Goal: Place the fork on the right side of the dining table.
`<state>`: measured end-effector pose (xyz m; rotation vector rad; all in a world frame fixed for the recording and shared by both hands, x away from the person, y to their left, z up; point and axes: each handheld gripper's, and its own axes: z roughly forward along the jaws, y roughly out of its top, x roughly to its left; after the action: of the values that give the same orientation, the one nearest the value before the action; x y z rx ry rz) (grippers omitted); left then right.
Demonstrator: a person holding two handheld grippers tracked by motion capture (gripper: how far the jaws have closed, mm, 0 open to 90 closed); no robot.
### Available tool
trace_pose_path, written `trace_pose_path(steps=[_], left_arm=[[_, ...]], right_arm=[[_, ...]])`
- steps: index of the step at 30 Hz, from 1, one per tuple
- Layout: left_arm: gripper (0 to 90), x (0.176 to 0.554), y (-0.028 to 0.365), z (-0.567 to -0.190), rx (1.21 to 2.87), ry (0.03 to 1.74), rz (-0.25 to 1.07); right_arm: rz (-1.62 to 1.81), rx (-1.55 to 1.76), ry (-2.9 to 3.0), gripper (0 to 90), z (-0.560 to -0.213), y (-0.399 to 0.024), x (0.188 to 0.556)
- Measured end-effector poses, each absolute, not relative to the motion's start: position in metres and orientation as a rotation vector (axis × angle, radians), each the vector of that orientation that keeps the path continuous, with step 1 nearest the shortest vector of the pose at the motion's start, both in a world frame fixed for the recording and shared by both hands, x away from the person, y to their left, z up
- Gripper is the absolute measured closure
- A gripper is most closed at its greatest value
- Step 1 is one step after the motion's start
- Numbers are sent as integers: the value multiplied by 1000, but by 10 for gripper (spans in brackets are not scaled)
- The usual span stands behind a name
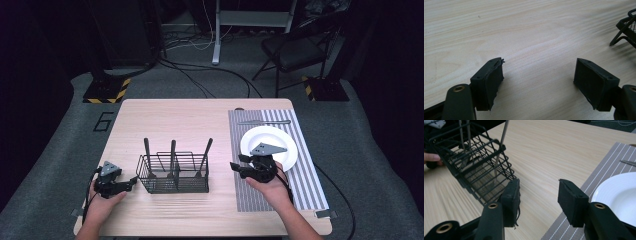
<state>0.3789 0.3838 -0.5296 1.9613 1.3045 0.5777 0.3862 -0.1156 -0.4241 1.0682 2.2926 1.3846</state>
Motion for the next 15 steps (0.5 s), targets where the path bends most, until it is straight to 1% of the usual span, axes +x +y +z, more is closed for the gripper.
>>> trace_pose_path(steps=[15], left_arm=[[235,379,384,-530,1964,1303,571]], right_arm=[[1382,1045,2301,513,-397,-99,406]])
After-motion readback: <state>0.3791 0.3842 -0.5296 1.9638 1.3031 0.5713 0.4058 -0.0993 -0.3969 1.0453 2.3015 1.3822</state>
